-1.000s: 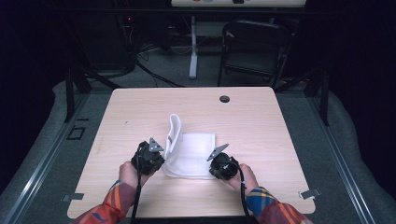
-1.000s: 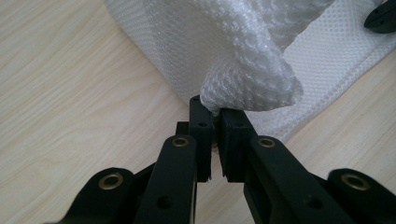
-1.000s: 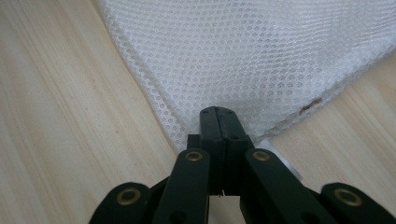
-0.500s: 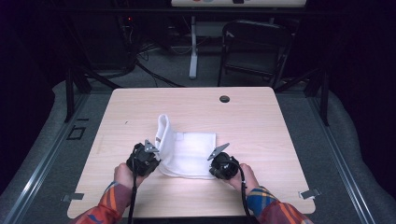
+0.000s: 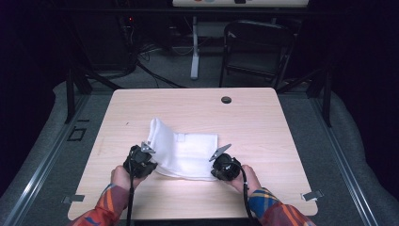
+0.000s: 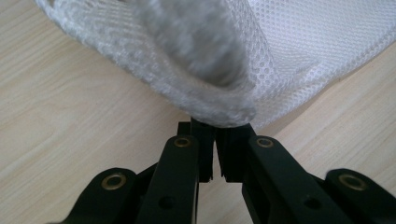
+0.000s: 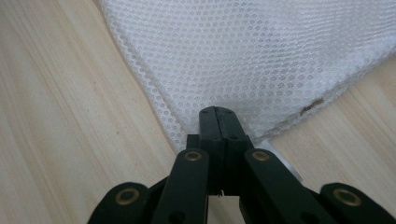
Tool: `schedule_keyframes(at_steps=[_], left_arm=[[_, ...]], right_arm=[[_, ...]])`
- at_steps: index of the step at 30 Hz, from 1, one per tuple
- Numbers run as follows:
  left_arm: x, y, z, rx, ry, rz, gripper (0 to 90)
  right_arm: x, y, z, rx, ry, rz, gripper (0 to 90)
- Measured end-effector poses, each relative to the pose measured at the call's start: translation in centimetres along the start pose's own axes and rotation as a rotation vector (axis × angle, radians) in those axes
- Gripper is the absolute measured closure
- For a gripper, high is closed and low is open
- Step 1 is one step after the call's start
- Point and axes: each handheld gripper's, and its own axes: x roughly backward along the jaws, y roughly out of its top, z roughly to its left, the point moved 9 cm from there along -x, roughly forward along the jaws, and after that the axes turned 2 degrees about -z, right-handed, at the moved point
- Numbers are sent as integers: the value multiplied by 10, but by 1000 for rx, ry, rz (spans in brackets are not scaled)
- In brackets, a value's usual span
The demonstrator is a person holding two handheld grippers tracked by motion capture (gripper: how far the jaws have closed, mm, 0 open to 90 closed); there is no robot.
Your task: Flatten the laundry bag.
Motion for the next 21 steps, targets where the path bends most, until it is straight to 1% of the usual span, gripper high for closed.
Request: schedule_keyframes(at_steps=[1,3,7,8,9,10,11,12,14,15,16,19,21], left_arm=[[1,-1,0,4,-9,10,859],[0,-3,2,11,-15,15,856],[1,-7,4,23,-28,28,840],[1,-9,5,25,-27,36,827],[1,-9,5,30,-30,36,780],[2,-11,6,34,-31,43,780],[3,-13,7,41,-34,50,754],[3,-16,9,52,-38,60,704],[4,-21,12,63,-25,82,619],[5,-25,15,76,-14,92,563],[6,-28,18,96,-10,93,511],[11,-35,27,128,7,96,398],[16,-39,33,155,19,84,348]], right_arm=[[-1,0,0,-4,0,-6,900],[0,0,0,7,-6,5,900],[0,0,0,3,-4,6,900],[0,0,0,4,-5,7,900],[0,0,0,3,-6,7,900],[0,0,0,3,-6,7,900],[0,0,0,3,-6,8,900],[0,0,0,2,-6,7,900],[0,0,0,2,-6,7,900],[-1,0,1,-9,-5,-4,900],[-1,0,1,-10,-5,-5,900],[0,0,0,1,-8,9,900],[0,0,0,1,-10,10,900]])
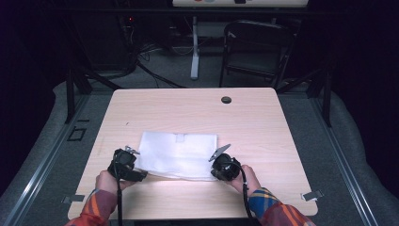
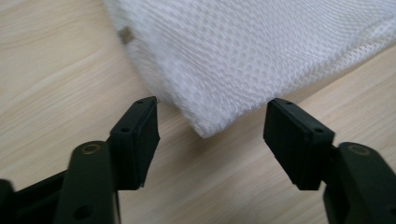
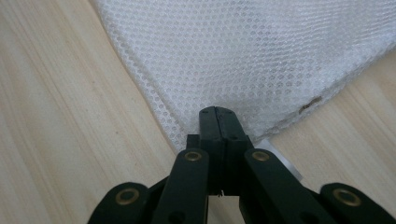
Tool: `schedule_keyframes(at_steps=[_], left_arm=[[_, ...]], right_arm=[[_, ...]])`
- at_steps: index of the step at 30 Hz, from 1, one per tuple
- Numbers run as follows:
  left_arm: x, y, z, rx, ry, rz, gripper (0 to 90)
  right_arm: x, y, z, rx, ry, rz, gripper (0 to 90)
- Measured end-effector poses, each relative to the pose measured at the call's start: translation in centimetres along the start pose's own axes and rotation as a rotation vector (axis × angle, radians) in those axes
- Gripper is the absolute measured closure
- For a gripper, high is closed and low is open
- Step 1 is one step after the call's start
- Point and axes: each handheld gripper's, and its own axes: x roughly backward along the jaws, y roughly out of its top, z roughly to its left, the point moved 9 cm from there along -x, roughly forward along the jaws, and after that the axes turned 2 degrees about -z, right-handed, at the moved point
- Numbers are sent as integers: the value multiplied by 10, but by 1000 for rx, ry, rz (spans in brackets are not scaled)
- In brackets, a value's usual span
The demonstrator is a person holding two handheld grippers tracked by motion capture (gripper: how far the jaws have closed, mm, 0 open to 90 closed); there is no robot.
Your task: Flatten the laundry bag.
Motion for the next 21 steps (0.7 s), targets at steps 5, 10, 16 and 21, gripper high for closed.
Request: schedule_keyframes(at_steps=[5,10,16,21], left_arm=[[10,-3,12,43,36,-41,251],[14,2,13,46,48,-90,205],[14,14,-4,-27,19,-128,160],[13,28,-24,-103,-5,-174,155]], right_arm=[[0,0,0,-4,-3,5,900],[2,-2,-2,-7,0,18,900],[5,-7,-6,-19,8,33,900],[10,-14,-12,-28,11,62,900]])
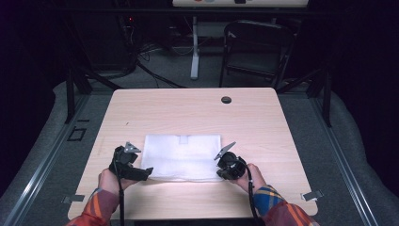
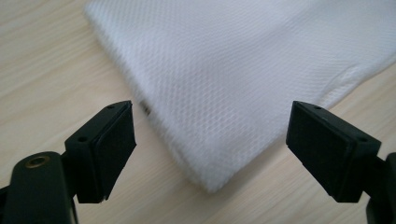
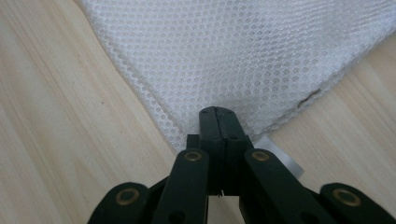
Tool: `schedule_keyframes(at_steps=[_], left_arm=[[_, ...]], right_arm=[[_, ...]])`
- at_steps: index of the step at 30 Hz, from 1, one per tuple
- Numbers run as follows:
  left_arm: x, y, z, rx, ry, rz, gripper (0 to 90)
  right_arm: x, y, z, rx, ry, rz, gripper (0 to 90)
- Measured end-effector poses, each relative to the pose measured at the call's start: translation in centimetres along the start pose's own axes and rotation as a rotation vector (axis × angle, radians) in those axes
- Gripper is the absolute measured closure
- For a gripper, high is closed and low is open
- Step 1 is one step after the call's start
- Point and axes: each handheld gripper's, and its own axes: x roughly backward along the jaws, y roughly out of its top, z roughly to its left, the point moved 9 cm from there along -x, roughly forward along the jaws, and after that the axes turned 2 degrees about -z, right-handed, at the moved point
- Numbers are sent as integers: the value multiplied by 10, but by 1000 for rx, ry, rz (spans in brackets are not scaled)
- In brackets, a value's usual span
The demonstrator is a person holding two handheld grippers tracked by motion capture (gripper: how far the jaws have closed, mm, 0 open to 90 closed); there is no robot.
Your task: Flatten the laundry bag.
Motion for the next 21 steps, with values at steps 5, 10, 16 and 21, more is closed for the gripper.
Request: schedule_keyframes(at_steps=[5,10,16,21], left_arm=[[-10,12,-25,-76,-43,0,157],[-25,18,-49,-157,-95,26,190],[-46,21,-81,-257,-203,90,263],[-58,25,-100,-305,-260,115,335]], right_arm=[[4,-6,-4,-25,9,10,900],[7,-11,-7,-34,11,30,900],[9,-14,-9,-43,6,47,900],[11,-19,-11,-57,9,55,900]])
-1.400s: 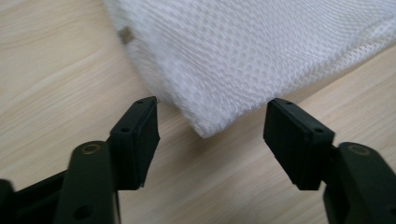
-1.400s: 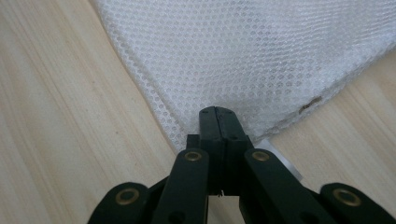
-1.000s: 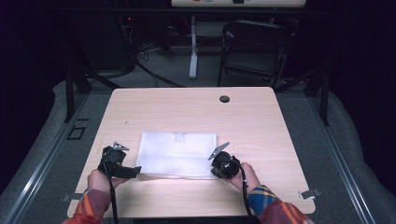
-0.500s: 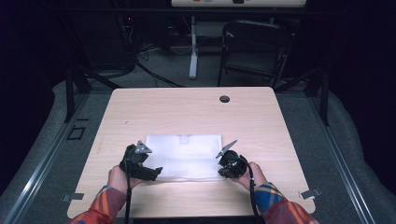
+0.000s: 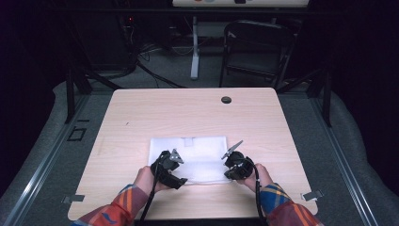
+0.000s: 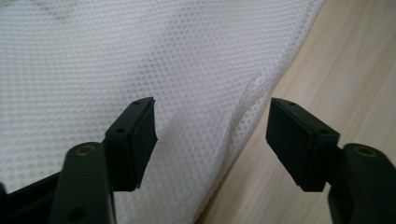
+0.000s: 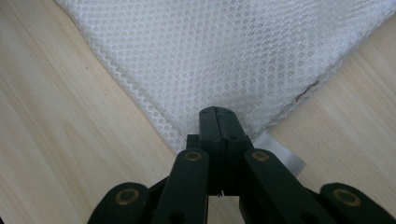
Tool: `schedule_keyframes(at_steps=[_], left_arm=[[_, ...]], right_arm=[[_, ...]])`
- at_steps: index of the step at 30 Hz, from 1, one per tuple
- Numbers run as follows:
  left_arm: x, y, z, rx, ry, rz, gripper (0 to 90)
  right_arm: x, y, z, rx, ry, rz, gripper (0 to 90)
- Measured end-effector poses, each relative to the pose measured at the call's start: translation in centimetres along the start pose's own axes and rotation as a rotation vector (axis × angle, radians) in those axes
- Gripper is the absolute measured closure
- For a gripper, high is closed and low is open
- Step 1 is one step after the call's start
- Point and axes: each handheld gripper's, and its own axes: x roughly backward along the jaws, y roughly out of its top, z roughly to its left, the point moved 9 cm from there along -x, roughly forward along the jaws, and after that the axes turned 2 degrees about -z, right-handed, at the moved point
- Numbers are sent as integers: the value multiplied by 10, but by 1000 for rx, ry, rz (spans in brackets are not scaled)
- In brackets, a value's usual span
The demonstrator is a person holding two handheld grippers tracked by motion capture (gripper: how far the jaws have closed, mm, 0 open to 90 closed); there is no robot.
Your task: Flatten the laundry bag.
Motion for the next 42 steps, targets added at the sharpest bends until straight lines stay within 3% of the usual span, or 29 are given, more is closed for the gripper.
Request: schedule_keyframes(at_steps=[3,7,12,17,21,23,28,33,36,42], left_arm=[[-5,5,-4,-15,-22,8,428],[-16,6,-9,-45,-49,52,472],[-22,4,-9,-54,-38,76,574],[-24,0,-6,-61,-25,70,670],[-24,-1,-6,-80,-10,64,730],[-25,-1,-6,-82,-6,58,755],[-22,1,-4,-95,4,35,843],[-17,4,-3,-94,16,8,863],[-14,8,-1,-86,26,-20,863],[-9,13,2,-78,55,-53,863]], right_arm=[[2,-3,-1,-13,3,7,900],[3,-6,-2,-35,1,9,900],[4,-6,-2,-19,-2,22,896],[8,-3,1,9,5,5,728],[11,1,3,2,-5,-14,557],[14,2,5,1,3,-27,532],[21,3,7,19,7,-59,693],[28,9,13,52,5,-116,853],[30,12,21,71,22,-134,900],[24,16,38,117,59,-137,900]])
